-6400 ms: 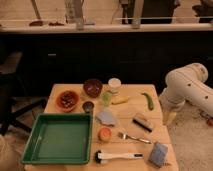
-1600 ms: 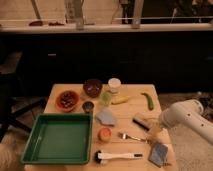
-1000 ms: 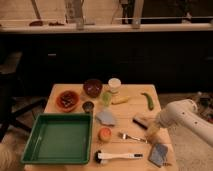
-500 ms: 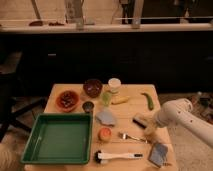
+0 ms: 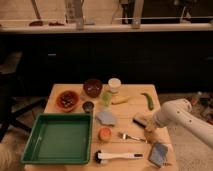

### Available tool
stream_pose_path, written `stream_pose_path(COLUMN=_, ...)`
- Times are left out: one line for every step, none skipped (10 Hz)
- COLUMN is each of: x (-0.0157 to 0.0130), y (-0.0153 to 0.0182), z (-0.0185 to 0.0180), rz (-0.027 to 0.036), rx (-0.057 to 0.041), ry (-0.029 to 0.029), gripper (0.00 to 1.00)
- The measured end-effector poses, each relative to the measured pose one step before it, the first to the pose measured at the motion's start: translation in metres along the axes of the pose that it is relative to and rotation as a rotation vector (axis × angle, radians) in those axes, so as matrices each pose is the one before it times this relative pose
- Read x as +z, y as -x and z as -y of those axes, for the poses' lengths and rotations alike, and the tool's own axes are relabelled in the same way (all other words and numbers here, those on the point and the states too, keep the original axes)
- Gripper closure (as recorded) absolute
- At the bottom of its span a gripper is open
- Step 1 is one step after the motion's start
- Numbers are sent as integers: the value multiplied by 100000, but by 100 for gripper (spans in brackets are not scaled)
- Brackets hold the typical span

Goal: Place eraser in paper cup

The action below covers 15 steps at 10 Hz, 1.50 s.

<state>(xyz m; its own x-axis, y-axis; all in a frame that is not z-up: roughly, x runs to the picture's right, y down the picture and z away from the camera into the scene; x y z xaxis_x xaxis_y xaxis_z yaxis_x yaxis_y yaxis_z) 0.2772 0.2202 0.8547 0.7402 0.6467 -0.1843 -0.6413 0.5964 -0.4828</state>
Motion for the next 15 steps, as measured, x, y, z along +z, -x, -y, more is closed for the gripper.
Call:
stream_pose_path(x=14, y=39, z=-38, rz=221, rx=-173, ry=79, gripper=82)
stream_pose_path(x=-36, y=26, z=-52, rz=137, rx=-276, ry=7, gripper=90)
stream_pose_path(x=-106, y=137, z=-60, rz=166, rx=-640, ry=5, gripper=98)
stream_pose_path(x=-179, y=312, z=-20, rz=338, rx=-1071, ry=-37, gripper=100)
stream_pose_path(x=-266, y=370, z=173, rz=322, rx=-1262, ry=-207, gripper=100)
stream_pose_path(x=-183, y=448, z=152, rz=348, rx=-1224, ry=-143, gripper=100)
stream_pose_path(x=-174, y=1139, z=273, rz=565, rx=-2631, ry=-29, gripper=100)
stream_pose_path(x=-41, y=961, z=167, rz=410, rx=-2096, ry=75, gripper=100)
stream_pose_path(x=-27, y=1439, z=169, rz=551, rx=-3414, ry=218, gripper=100)
stream_pose_path(x=-93, y=1235, z=190, rz=476, rx=-3087, ry=130, gripper=100)
stream_pose_path(x=-228, y=1023, z=229, rz=534, rx=-2894, ry=-7, gripper=100)
stream_pose_path(x=-328, y=696, z=333, rz=474, rx=-1843, ry=-246, gripper=100)
stream_pose_path(x=-461, y=1084, z=485, rz=756, rx=-2369, ry=-383, gripper=100)
stream_pose_path(x=-530, y=1046, z=585, rz=1010, rx=-2643, ry=-442, gripper=100)
stream_pose_path(x=-408, y=368, z=694, rz=697, rx=-1713, ry=-593, gripper=100)
